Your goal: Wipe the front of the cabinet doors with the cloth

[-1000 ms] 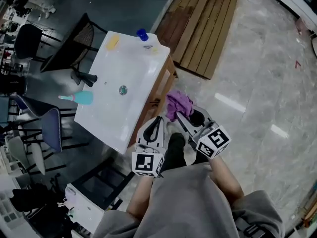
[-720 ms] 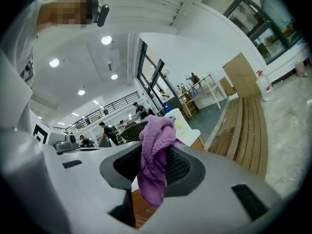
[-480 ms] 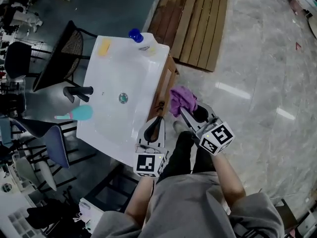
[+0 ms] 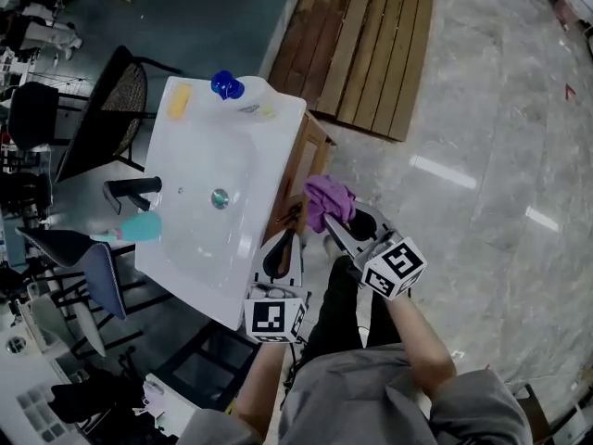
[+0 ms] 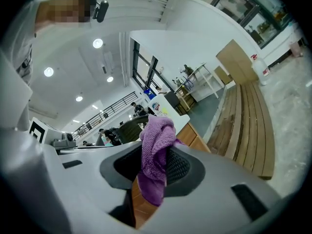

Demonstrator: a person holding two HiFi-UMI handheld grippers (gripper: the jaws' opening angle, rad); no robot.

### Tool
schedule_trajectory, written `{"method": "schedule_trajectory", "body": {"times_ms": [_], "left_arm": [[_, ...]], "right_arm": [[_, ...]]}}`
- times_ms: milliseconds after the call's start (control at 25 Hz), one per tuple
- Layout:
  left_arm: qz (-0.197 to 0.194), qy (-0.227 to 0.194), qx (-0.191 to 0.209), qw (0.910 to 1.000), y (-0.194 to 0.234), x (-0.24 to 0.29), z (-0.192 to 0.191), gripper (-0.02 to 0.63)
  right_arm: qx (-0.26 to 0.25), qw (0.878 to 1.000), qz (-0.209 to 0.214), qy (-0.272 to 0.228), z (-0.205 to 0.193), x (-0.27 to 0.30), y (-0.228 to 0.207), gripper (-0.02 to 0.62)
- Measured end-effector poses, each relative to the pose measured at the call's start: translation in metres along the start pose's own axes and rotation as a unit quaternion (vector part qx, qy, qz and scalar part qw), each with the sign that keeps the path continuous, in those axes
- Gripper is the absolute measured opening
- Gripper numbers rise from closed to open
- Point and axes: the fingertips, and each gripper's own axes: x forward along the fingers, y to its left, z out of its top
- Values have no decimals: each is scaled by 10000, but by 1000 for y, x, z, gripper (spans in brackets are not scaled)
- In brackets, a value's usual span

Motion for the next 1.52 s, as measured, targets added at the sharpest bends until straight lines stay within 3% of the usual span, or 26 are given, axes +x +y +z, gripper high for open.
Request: {"method": "schedule_trajectory", "body": {"times_ms": [160, 600, 1520], "left_arm": [[350, 41, -68, 9994, 9, 9, -11, 25], [784, 213, -100, 9966, 22, 23, -57, 21], [790, 608, -165, 9949, 25, 22, -128, 15]], "right_arm": [[220, 9997, 142, -10, -10, 14, -12, 112], [591, 9981, 183, -26, -59, 43, -35, 109], [1163, 9926, 237, -244, -139, 86, -58, 109]]}}
